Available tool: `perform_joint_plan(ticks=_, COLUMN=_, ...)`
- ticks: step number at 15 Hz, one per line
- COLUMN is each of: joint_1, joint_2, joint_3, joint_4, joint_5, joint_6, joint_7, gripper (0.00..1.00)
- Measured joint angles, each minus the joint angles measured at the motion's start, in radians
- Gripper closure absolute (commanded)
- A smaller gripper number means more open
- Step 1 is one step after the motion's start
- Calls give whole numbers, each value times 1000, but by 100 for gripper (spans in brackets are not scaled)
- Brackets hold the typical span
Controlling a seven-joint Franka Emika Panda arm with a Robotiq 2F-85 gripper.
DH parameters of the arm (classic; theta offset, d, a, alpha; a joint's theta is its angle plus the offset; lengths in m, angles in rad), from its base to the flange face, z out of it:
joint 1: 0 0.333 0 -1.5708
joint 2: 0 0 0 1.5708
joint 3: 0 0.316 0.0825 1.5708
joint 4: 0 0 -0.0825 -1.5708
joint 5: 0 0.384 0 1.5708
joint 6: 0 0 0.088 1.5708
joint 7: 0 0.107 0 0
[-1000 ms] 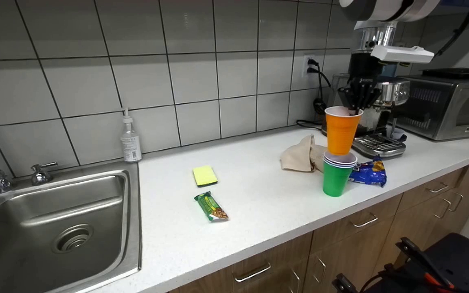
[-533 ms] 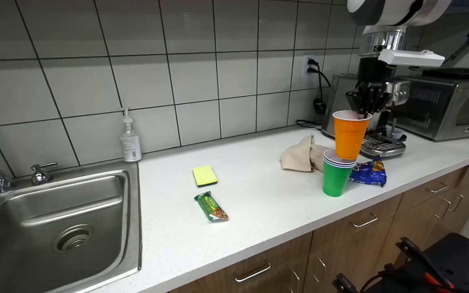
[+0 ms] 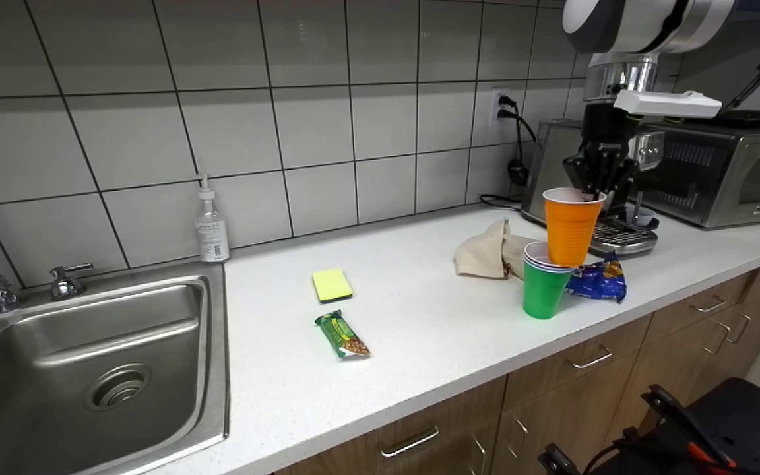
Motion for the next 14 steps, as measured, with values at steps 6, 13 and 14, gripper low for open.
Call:
perform_joint_plan(ticks=6, joint_1=0, joint_2=32, joint_3=-2, joint_4=28, joint_5=1, joint_6=0, joint_7=0, gripper=99)
perform_joint_plan(ticks=13, joint_1=0, joint_2=101, joint_3=-2, joint_4=73, joint_5=7, joint_6=1, joint_7=-1, gripper=99)
perform_joint_plan(ticks=14, joint_1=0, joint_2=110, joint_3=-2, joint_4=79, joint_5=8, joint_6=1, joint_7=-2, gripper=99)
